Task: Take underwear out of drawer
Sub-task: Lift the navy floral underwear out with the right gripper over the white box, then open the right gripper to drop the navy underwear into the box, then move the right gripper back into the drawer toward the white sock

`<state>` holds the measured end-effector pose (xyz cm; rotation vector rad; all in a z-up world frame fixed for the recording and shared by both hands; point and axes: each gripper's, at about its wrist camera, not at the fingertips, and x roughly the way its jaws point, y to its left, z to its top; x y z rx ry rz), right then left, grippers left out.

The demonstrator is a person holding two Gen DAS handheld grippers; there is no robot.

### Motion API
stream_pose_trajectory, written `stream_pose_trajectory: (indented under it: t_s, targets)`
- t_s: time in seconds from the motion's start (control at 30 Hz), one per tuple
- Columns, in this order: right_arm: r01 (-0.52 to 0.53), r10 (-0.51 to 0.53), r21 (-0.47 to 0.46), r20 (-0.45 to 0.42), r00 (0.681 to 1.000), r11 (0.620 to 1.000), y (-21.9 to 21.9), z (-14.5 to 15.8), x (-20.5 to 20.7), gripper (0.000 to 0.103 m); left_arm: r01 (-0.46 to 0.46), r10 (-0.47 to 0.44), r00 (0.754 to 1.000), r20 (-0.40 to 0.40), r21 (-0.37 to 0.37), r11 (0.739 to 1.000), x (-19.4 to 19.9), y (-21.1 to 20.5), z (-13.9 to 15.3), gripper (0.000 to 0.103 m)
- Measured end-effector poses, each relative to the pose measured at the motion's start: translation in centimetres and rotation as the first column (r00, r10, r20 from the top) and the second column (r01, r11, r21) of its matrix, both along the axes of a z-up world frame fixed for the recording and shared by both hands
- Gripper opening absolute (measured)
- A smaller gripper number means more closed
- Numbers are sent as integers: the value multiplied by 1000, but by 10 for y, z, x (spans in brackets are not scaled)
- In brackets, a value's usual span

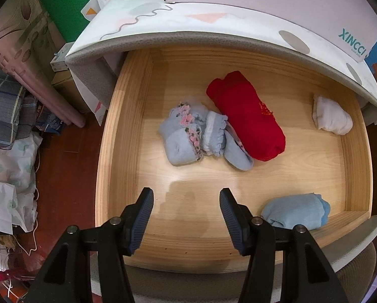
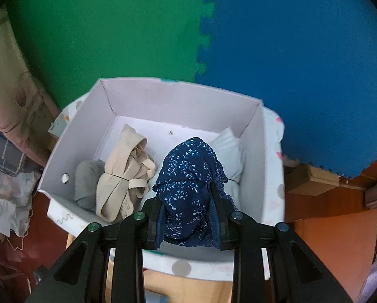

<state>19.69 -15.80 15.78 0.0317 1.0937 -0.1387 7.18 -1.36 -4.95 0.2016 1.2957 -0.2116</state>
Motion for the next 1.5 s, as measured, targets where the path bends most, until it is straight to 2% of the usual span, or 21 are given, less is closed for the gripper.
stream_pose_trajectory:
  t_s: [0.2, 0.5, 0.67, 1.07, 1.33, 1.5]
  targets:
    - [11, -11, 5, -36, 999, 1000, 1, -33, 12, 28, -1, 1, 1000, 0, -14, 1000, 0, 1, 0, 56]
    - [-12, 10, -38, -45, 999, 999, 11, -40, 10, 37, 1, -1, 1000, 4, -5, 1000, -1, -2, -1, 56]
    - [-6, 5, -46, -35, 999, 999, 13, -33, 4, 50, -4, 4, 1000, 5, 0, 1000, -1, -2, 0, 56]
    - [-17, 15, -60, -32, 999, 998, 7, -7, -22, 51, -24, 24, 1000, 12, 7, 1000, -2, 1, 0, 56]
    - [-53, 52, -67, -21, 998, 996, 4, 13, -62, 51, -33, 33, 999, 18, 21, 999, -1, 1, 0, 56]
    - [-78, 77, -54, -24, 997, 995, 0, 14, -92, 51, -37, 36, 999, 19, 30, 999, -1, 2, 0, 56]
